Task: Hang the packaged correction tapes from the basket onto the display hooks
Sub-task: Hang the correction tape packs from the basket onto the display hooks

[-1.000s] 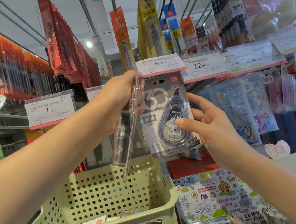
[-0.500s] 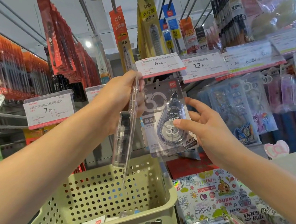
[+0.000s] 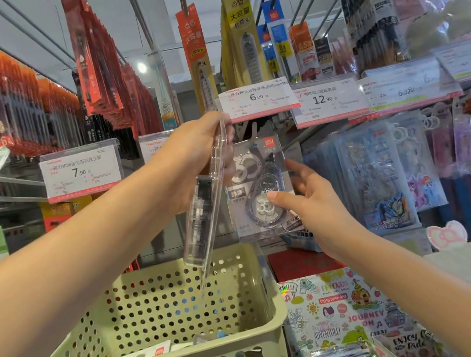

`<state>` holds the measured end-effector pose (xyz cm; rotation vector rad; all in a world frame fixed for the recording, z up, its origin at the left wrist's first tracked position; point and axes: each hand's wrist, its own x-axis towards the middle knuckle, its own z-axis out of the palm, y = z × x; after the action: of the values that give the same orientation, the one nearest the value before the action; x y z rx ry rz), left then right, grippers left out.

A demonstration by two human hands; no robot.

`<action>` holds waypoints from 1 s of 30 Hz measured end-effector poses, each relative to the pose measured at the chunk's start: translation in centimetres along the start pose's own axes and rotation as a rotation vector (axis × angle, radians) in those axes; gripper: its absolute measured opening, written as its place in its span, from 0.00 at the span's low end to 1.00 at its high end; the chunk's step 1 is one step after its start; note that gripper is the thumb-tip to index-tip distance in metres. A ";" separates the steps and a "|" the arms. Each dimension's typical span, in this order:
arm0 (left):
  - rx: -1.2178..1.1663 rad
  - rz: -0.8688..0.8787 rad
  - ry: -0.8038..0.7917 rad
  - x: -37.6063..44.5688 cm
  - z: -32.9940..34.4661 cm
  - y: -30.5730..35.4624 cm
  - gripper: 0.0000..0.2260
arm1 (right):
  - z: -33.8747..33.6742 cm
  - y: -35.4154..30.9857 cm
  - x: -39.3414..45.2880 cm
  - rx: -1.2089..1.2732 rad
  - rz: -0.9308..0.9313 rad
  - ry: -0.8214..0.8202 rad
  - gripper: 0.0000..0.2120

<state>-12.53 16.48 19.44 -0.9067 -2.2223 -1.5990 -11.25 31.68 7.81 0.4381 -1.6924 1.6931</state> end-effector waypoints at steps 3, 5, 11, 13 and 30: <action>0.014 0.021 -0.005 -0.1 -0.1 0.2 0.17 | 0.3 0.4 0.5 -0.014 0.005 0.003 0.30; 0.001 0.013 -0.009 0.1 -0.1 0.1 0.17 | 0.4 0.8 0.8 -0.029 0.010 0.010 0.31; 0.010 -0.014 0.010 0.2 0.1 0.6 0.18 | 0.8 1.8 1.6 -0.106 -0.008 0.034 0.30; 0.010 -0.007 0.000 0.0 0.1 0.4 0.18 | 0.8 2.2 1.9 -0.131 -0.016 0.040 0.30; -0.278 0.055 0.080 -3.7 2.4 0.5 0.14 | 2.8 -2.5 -7.9 -0.248 -0.503 -0.037 0.24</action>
<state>-8.98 17.53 16.98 -0.9448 -1.9361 -1.9138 -4.62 26.93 4.62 0.7085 -1.6202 1.1055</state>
